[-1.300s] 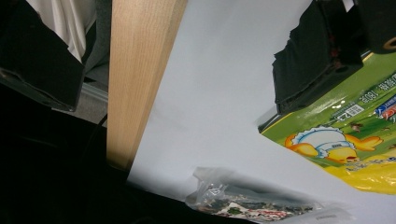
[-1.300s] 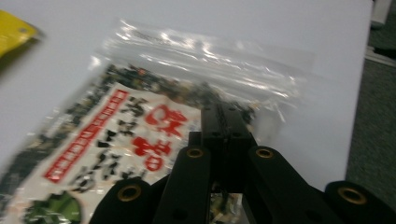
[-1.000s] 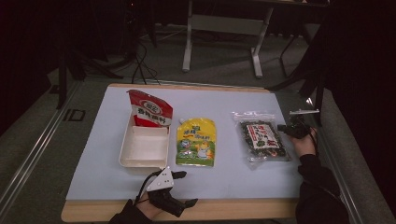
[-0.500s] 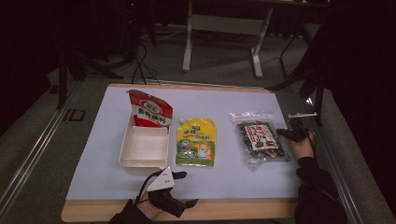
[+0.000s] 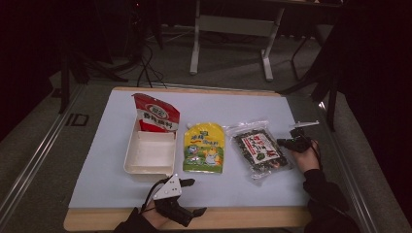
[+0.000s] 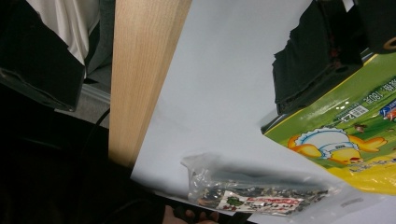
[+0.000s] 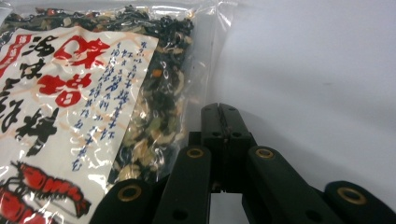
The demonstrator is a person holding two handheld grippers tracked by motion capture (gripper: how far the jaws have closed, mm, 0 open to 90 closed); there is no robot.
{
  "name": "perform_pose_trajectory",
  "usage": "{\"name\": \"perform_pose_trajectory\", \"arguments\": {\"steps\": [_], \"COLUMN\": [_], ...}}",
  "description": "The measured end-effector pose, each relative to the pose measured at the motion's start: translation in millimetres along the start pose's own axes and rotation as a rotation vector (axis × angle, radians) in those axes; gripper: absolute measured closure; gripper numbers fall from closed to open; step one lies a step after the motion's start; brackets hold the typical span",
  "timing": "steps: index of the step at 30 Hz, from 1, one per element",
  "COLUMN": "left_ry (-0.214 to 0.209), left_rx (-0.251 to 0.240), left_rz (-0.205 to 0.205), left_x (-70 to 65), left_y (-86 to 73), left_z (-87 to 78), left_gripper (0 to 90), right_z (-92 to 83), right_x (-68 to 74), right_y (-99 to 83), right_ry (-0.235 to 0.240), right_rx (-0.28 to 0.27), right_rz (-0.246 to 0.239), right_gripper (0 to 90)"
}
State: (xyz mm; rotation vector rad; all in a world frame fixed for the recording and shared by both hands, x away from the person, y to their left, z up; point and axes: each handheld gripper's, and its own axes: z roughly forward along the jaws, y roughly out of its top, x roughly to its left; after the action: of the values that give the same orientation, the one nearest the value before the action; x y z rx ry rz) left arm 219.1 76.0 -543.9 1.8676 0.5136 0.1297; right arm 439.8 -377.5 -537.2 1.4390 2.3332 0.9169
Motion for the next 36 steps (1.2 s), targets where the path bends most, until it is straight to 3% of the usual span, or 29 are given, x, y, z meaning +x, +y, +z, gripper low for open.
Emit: {"name": "perform_pose_trajectory", "arguments": {"steps": [11,21,25,28,36], "left_ry": [-0.003,-0.005,-0.005,-0.004,-0.003], "left_rx": [-0.002,-0.001,-0.001,-0.002,0.000], "left_rz": [0.003,0.005,0.005,0.006,0.008], "left_x": [-0.9,-1.1,-0.9,-0.7,-0.7], "left_y": [0.8,1.2,1.2,1.3,1.1], "left_z": [0.2,0.9,0.5,0.5,0.7], "left_gripper": [3.5,3.5,3.4,3.5,3.5], "right_z": [-8.3,-12.8,-14.4,-15.8,-16.2], "right_x": [23.7,42.6,42.2,40.1,34.3], "right_y": [-14.0,-21.8,-18.0,-11.9,10.0], "right_ry": [0.050,0.062,0.052,0.027,0.043], "right_rx": [0.014,0.027,0.032,0.025,-0.011], "right_rz": [-0.032,-0.090,-0.097,-0.101,-0.079], "right_gripper": [90.0,90.0,89.9,84.6,72.7]}}
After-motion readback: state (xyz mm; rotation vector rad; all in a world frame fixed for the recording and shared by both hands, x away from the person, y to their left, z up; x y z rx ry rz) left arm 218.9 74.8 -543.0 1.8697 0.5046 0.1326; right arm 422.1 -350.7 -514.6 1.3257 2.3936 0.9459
